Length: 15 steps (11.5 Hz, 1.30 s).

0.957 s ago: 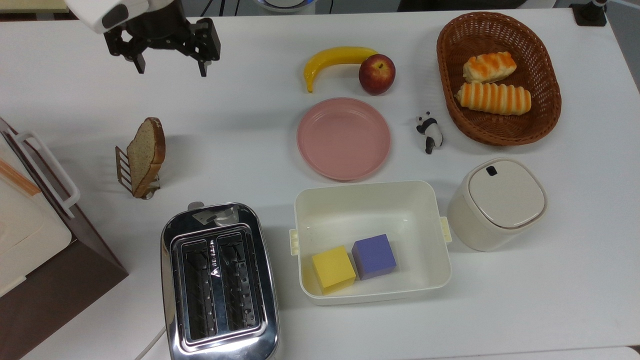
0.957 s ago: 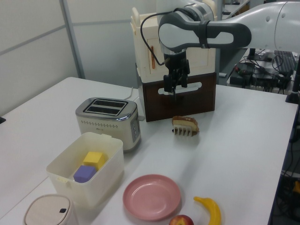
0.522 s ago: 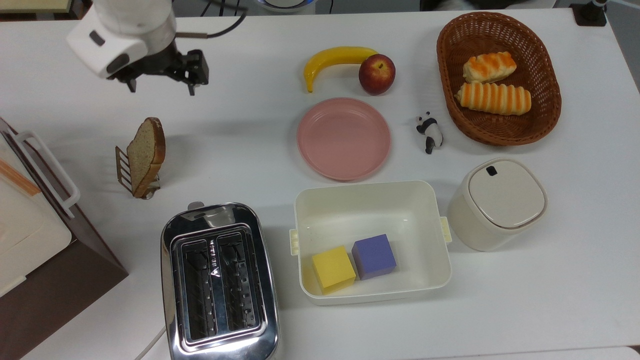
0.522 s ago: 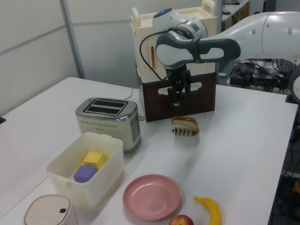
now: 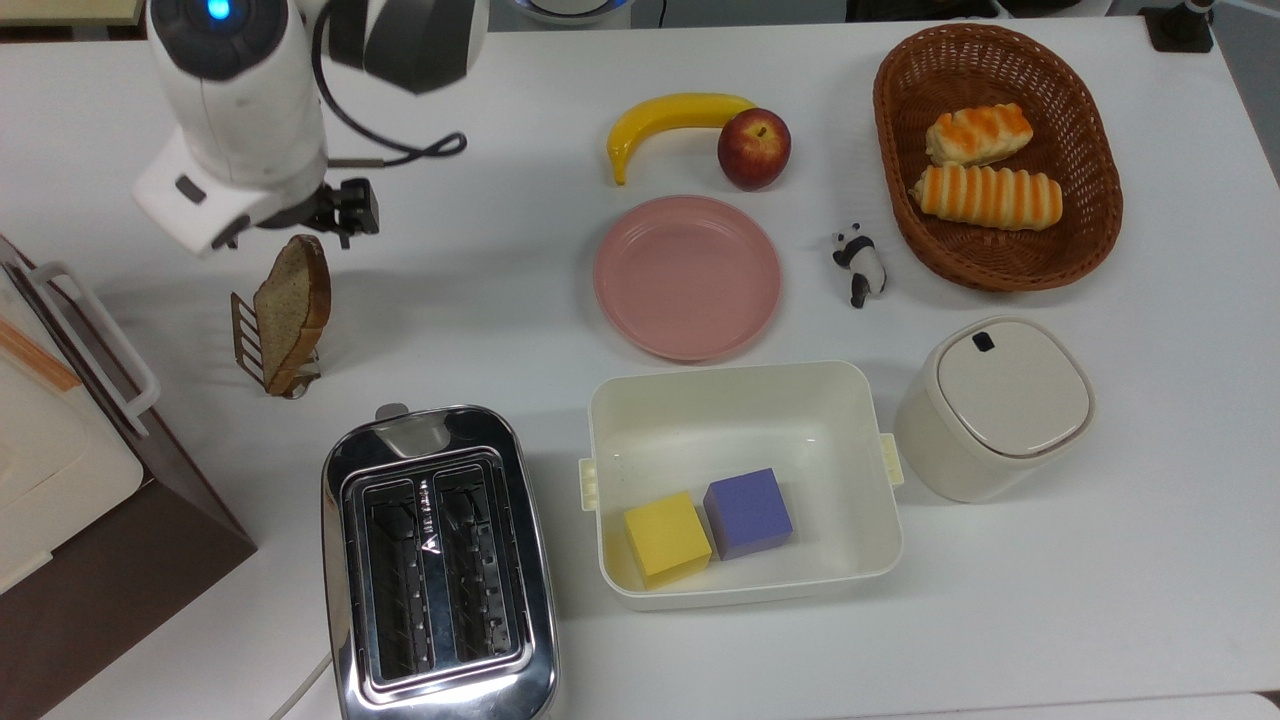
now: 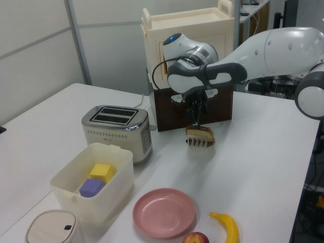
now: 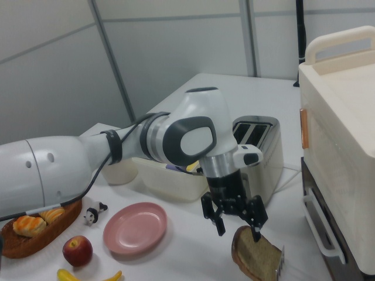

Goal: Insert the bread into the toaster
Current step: 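Move the gripper down to the bread slice in the metal rack and grasp it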

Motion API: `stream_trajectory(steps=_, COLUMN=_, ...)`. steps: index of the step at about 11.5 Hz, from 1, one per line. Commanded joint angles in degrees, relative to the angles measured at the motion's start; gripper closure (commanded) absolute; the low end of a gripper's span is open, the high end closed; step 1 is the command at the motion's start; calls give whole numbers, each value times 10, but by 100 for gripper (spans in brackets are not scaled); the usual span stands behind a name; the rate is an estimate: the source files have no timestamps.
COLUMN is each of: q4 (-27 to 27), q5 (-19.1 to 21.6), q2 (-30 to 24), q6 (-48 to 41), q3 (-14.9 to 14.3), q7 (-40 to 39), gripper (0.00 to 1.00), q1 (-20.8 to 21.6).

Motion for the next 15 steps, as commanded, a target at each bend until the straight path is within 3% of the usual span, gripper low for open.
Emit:
stream_trajectory(steps=1, q4=-11, q5=-5, q2=4, q6=17, q3=0, q7=-26, gripper=0, q1=-2)
stream_trajectory(steps=3, q4=-13, q5=-8, q2=13, q6=33, q3=2, q7=-24, gripper=2, q1=2)
stream_trajectory(steps=5, q4=-18, q5=-9, q2=13, q6=40, q3=2, q7=-25, gripper=53, q1=2)
stream_trajectory(steps=8, q4=-16, q5=-9, q2=12, q6=38, q3=2, q7=-25, gripper=96, q1=1)
stream_trajectory(steps=9, q4=-15, q5=-9, q2=11, q6=37, q3=1, q7=-25, gripper=100, q1=1)
stream_trajectory(steps=15, q4=0, q5=-10, q2=-33, q6=34, q3=0, q7=-23, gripper=100, q1=1)
